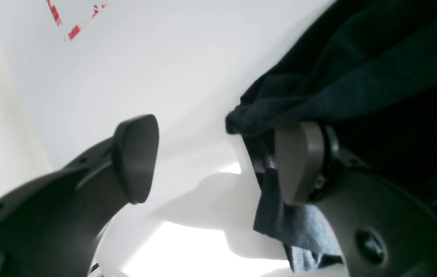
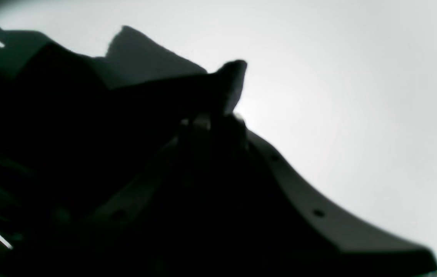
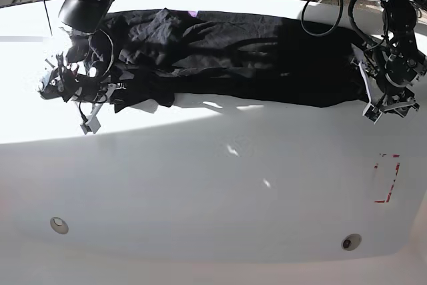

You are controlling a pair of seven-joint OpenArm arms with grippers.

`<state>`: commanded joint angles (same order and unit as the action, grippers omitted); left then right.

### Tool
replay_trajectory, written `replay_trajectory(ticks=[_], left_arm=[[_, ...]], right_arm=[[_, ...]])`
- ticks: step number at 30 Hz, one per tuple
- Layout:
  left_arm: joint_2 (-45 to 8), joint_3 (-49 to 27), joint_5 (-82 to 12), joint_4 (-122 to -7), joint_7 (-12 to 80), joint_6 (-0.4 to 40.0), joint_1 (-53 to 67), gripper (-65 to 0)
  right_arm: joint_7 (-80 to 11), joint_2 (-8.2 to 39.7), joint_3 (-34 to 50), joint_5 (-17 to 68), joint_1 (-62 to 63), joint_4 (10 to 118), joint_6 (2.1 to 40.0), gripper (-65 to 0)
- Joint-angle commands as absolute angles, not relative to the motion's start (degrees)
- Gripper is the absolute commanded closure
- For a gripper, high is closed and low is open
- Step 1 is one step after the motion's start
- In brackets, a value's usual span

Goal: Layout the t-shirt on the table in an organized manner, then fold the t-shirt properly
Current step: 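Fold the held shirt edges back over the shirt body with both grippers, then regrasp the folded shirt edge with the right gripper and press it flat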

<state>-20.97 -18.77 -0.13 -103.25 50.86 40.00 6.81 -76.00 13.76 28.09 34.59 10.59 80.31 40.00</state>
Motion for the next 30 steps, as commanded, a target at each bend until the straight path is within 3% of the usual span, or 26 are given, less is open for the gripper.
replay_trajectory(ticks=[7,17,30], left_arm=[[-21.0,-18.8,-0.1,-103.3,50.9,40.0,6.8,-43.3],[-21.0,-18.8,-0.1,-103.0,50.9,40.0,6.8,-43.3],[-21.0,-18.8,-0.1,-103.0,50.9,40.0,7.1,-43.3]], right_arm=[[-80.0,13.5,27.7,47.3,7.3,87.1,40.0,-8.4],[-80.0,18.7,14.1,65.1,-0.5,95.5,40.0,-8.6],[-80.0,25.2,7.6,67.2,-5.2,104.0,40.0,-8.7]])
